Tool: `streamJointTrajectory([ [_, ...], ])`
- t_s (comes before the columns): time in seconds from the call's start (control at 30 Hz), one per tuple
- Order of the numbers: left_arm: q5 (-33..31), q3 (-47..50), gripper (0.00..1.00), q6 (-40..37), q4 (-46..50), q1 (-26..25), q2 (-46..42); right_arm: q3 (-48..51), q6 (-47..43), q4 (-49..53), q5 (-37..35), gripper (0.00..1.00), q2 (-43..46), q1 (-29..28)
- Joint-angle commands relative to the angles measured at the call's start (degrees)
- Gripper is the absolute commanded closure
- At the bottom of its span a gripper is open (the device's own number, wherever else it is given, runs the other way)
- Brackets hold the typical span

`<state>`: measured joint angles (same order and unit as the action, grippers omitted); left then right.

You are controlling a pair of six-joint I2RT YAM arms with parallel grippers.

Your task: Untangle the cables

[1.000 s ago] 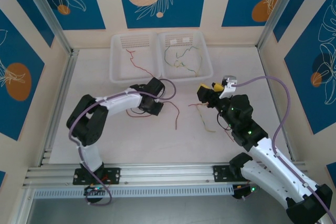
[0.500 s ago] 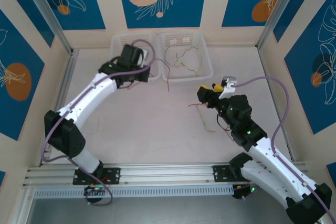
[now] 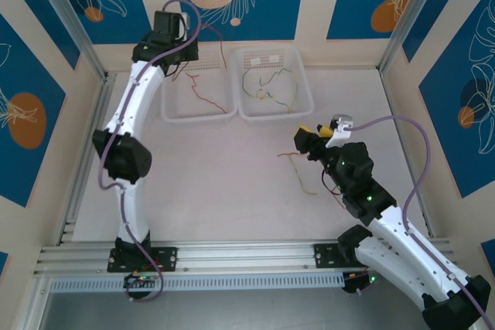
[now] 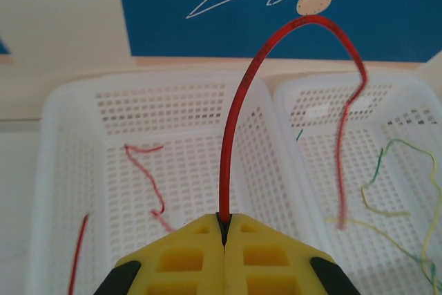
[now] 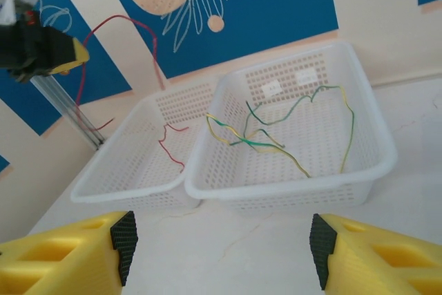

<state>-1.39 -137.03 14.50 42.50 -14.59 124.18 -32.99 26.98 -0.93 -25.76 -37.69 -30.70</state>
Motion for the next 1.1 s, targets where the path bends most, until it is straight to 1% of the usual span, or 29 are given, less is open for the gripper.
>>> streamJointTrajectory([
  [0.0,2.2,-8.2,1.00,0.5,1.7,0.2,6.3,-2.1,2.2,5.2,-5.0,0.31,1.2,0.0],
  [0.07,-0.1,-10.0,1.00,3.6,1.7,0.7,9.0,-2.2,2.9,7.5,-5.9,0.31,2.1,0.1],
  [0.17,0.6,-9.8,1.00,9.1,0.9,2.2,11.9,-2.0,3.8,10.0,-6.6,0.30,3.8,0.4],
  [0.23,1.4,-8.9,1.00,10.8,0.3,2.9,13.0,-2.5,4.3,12.4,-7.4,0.25,3.9,1.1],
  [0.27,0.8,-8.5,1.00,11.3,0.0,2.9,13.4,-3.3,5.0,14.4,-7.9,0.24,3.2,2.0],
  [0.33,-0.3,-7.8,0.69,11.9,0.2,2.9,13.7,-5.6,7.4,19.9,-7.1,0.22,0.7,5.2],
  [0.37,-0.3,-7.8,0.56,12.1,0.8,2.9,13.6,-6.5,8.4,21.9,-3.8,0.21,-1.1,8.0],
  [0.43,-1.4,-7.3,0.40,12.2,2.2,2.4,12.3,-8.4,11.2,25.4,5.8,0.21,-5.6,15.2],
  [0.47,-2.2,-6.4,0.28,11.7,2.5,2.1,10.9,-8.9,12.6,26.3,12.5,0.21,-8.3,19.8],
  [0.5,-3.8,-4.9,0.04,11.2,2.6,1.6,9.1,-9.3,13.7,26.6,19.1,0.22,-11.3,24.0],
  [0.53,-5.0,-3.2,0.00,10.5,2.2,1.0,7.2,-9.8,14.2,26.7,23.6,0.24,-13.7,26.5],
  [0.57,-5.4,-1.2,0.00,9.5,1.7,0.5,4.9,-10.8,14.4,27.4,26.4,0.26,-17.2,27.9],
  [0.6,-5.6,0.7,0.00,8.9,1.6,0.0,2.4,-11.8,13.7,28.3,27.2,0.29,-20.0,27.8],
  [0.67,-7.7,5.5,0.00,8.1,1.3,-1.1,-2.9,-13.9,11.6,30.2,26.9,0.30,-24.5,25.7],
  [0.73,-8.8,13.3,0.01,7.8,-1.1,-2.4,-10.0,-15.3,9.6,31.4,26.8,0.30,-28.2,23.1],
  [0.83,-11.3,31.9,0.05,7.6,-10.0,-6.2,-24.3,-15.6,7.0,31.0,24.1,0.28,-32.9,18.5],
  [0.93,-14.6,52.9,0.12,7.0,-21.6,-11.9,-38.4,-15.5,5.6,29.5,19.7,0.25,-37.9,14.6],
  [0.97,-14.4,59.1,0.15,6.6,-25.6,-13.8,-42.2,-15.6,5.4,28.7,18.8,0.24,-39.7,13.8],
  [1.0,-12.4,65.0,0.17,6.0,-28.6,-15.0,-45.3,-15.4,5.2,27.6,18.2,0.24,-41.4,13.0],
  [1.03,-10.5,68.5,0.18,5.3,-30.2,-15.8,-47.4,-15.4,5.0,26.6,18.0,0.24,-42.9,12.3],
  [1.07,-10.1,72.1,0.19,5.1,-30.4,-16.9,-49.1,-15.5,4.6,25.4,17.7,0.25,-44.5,11.4],
])
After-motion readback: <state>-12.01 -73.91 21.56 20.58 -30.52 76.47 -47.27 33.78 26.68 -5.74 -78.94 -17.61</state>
